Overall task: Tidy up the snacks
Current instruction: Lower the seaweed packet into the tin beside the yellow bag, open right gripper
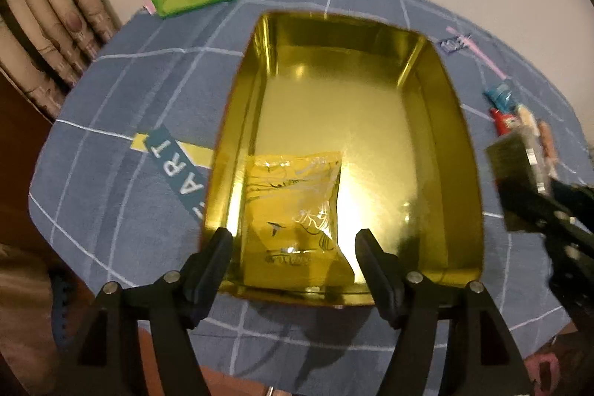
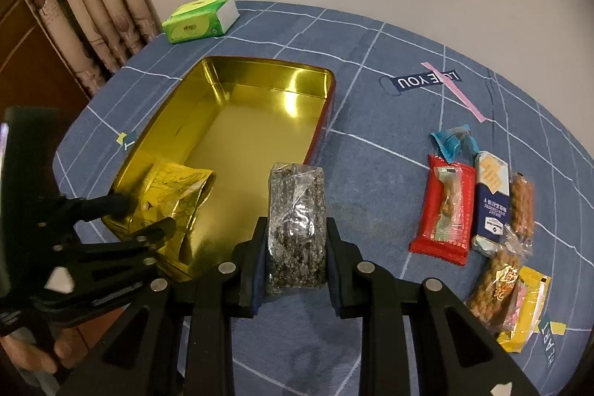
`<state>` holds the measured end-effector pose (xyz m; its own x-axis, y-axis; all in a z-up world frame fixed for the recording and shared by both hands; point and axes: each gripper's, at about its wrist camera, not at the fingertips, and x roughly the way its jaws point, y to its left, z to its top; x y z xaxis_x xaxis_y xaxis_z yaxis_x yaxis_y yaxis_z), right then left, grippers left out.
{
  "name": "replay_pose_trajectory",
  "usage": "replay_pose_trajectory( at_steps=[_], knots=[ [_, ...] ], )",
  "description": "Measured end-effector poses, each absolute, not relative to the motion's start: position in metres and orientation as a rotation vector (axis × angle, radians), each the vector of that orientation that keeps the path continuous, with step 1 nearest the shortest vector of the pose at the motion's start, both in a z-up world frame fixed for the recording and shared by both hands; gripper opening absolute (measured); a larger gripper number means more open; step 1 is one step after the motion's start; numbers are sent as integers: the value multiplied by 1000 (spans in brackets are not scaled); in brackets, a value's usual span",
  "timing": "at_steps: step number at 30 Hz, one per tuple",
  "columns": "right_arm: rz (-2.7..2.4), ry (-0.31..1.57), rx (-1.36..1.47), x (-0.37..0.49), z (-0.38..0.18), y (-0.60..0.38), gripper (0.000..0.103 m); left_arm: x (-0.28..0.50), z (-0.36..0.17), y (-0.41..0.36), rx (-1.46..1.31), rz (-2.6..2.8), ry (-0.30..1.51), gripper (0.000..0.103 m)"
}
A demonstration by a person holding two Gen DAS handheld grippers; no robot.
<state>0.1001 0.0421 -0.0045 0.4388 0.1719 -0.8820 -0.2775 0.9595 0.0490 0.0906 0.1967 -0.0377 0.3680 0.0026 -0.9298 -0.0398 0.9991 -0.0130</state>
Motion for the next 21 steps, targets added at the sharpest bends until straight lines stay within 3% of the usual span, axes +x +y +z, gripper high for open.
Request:
replay_pose_trajectory(
  at_steps=[8,21],
  knots=[
    [314,1082,-125,100,-8,72,24,57,2,238,-69,221,1028,70],
    [284,1112,-180,109,-31,115,24,44,-20,291,-187,344,1102,70]
  ],
)
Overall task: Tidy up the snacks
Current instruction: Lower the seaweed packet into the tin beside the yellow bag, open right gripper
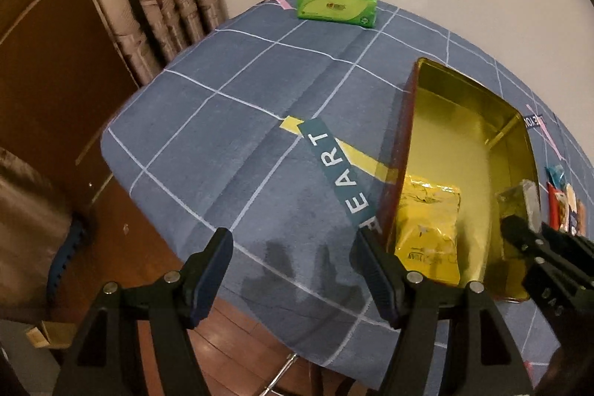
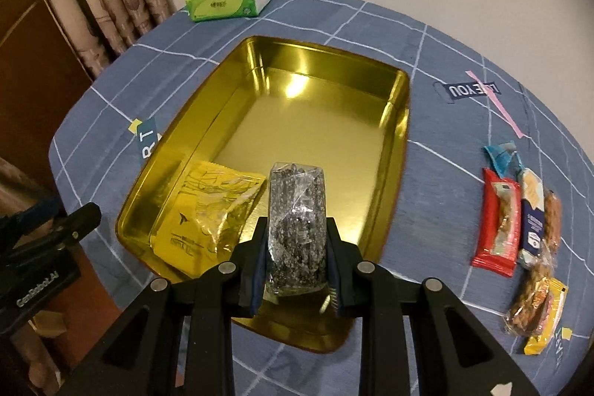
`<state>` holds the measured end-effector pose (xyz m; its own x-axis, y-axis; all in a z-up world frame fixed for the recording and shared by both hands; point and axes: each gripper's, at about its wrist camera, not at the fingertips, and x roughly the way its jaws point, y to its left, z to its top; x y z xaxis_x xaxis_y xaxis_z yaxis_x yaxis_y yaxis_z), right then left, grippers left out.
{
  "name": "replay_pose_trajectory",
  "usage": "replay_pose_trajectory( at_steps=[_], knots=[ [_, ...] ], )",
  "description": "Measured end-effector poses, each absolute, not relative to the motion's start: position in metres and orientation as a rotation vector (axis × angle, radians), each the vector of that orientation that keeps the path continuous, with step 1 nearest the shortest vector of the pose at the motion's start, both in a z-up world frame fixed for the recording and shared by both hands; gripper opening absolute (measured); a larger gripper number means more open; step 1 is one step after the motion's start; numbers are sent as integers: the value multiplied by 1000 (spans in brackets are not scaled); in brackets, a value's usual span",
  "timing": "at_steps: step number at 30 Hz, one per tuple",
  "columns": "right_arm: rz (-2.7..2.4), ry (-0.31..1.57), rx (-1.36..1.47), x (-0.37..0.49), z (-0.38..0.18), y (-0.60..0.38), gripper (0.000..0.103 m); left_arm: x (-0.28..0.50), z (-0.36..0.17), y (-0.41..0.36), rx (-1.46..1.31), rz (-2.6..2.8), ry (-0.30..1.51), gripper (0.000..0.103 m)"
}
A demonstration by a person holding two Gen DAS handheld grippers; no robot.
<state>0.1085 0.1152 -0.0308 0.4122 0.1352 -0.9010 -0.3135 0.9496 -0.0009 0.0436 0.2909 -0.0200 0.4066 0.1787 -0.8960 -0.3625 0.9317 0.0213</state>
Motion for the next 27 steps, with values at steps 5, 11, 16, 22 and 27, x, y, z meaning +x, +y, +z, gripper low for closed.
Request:
replay_pose_trajectory(
  at_steps=[5,11,16,22,27],
  knots=[
    [276,1134,-186,113,-40,123,24,43,-22,290,-182,347,1101,70],
    [268,1151,-190,117,-50,126,24,46,-22,282,-164,307,1101,70],
    [271,1169,-197,119,-57,126,24,47,-24,278,-163,289,1109,70],
    [275,1169,-209,120,-61,128,25,48,-26,280,-169,292,1117,70],
    [273,1173,-199,121,-64,128,26,48,-27,280,-176,288,1126,70]
  ],
)
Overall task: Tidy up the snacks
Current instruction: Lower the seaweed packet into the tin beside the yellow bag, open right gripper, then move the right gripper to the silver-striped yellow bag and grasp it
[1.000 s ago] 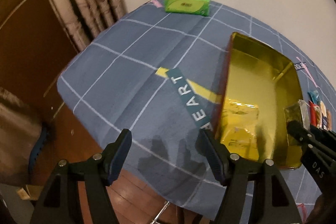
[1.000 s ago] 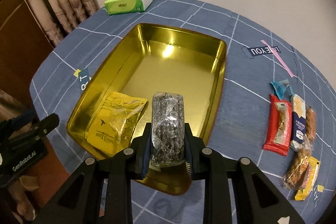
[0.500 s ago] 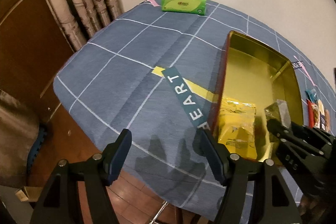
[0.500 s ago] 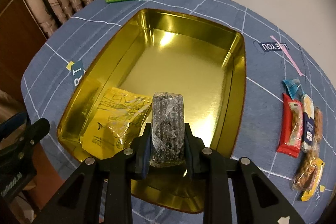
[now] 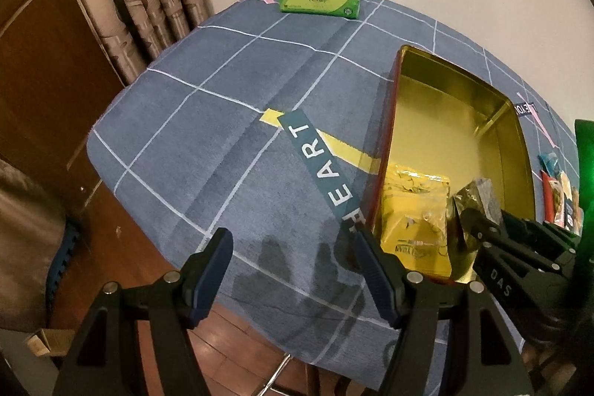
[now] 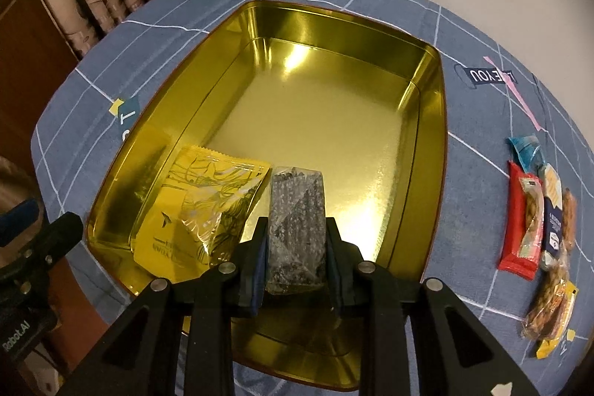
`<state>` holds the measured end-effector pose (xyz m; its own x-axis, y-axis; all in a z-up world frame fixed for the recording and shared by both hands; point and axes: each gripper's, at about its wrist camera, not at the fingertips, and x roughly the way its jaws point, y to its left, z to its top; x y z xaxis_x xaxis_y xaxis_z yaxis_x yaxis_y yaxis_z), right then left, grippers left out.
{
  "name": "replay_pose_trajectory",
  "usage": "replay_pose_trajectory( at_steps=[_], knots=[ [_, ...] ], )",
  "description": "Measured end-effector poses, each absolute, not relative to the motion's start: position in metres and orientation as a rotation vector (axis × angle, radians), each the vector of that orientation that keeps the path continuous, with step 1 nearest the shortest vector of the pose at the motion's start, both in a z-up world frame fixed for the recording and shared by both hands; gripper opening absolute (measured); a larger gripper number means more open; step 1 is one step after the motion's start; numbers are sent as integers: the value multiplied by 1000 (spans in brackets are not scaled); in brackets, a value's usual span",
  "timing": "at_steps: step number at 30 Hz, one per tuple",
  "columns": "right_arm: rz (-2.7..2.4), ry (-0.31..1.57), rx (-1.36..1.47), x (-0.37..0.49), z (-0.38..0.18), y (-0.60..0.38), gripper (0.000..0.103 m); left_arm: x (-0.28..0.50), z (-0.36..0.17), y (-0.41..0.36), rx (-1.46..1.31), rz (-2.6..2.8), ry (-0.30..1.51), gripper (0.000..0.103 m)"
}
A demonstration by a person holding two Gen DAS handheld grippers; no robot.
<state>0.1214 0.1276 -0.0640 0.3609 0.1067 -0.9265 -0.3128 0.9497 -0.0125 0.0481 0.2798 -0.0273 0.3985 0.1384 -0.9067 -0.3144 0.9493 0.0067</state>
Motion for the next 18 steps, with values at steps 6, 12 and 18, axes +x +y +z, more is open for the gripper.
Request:
replay_pose_trajectory(
  at_steps=[6,12,18],
  knots=[
    [281,1145,-206,120,-57,130,27,48,-28,278,-167,286,1127,70],
    [292,1130,-185,118,-46,126,39,48,-29,276,-156,287,1130,70],
    [307,1083,-190,108,-21,116,39,46,-27,274,-143,298,1120,70]
  ],
)
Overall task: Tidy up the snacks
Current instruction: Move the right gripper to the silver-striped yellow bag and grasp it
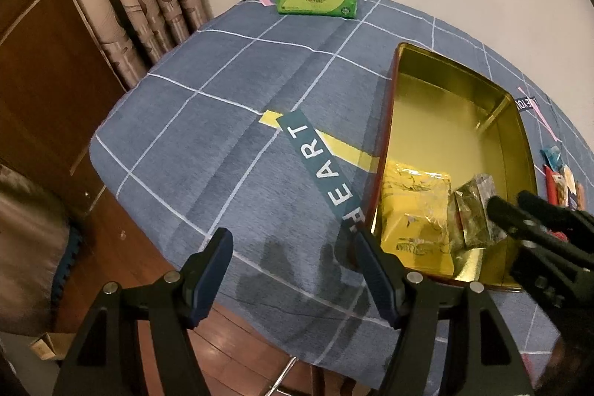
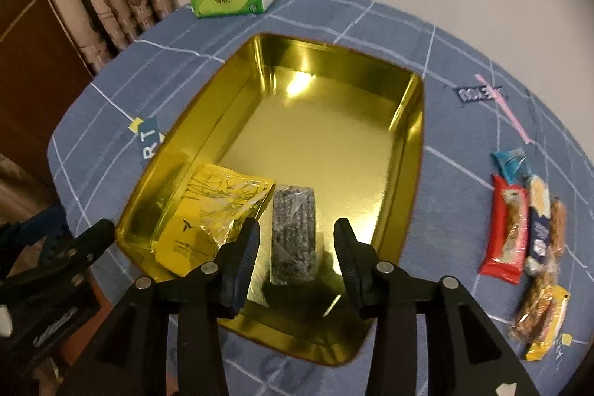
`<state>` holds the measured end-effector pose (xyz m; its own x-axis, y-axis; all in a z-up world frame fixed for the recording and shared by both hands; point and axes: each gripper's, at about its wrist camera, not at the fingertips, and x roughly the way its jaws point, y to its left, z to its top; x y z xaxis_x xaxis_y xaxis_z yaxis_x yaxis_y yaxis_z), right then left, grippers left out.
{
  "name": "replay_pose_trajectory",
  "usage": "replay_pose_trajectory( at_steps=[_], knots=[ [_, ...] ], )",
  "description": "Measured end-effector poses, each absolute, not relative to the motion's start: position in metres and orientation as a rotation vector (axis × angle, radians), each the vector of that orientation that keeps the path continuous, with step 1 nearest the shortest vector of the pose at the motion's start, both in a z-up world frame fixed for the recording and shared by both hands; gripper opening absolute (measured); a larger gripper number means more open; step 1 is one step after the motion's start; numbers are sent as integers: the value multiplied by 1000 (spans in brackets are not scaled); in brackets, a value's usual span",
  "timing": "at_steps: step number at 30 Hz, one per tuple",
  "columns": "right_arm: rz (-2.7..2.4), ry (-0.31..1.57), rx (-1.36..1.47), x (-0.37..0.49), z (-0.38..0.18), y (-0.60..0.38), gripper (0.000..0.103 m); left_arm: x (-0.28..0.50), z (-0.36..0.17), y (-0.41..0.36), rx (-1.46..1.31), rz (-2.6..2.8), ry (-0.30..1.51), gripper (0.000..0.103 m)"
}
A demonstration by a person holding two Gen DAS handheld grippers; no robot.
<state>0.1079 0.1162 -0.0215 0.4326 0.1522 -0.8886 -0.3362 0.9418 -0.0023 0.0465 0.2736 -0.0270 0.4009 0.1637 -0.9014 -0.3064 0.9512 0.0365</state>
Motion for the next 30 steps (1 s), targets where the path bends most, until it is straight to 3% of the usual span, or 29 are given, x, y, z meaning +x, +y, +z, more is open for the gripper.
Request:
replay_pose_trajectory(
  at_steps=[11,30],
  knots=[
    [242,1048,-158,97,2,56,39,45,-21,274,-122,320,1085,70],
    [22,1089,-75,82,-4,-110,39,40,-20,251,-15,383,1098,70]
  ],
)
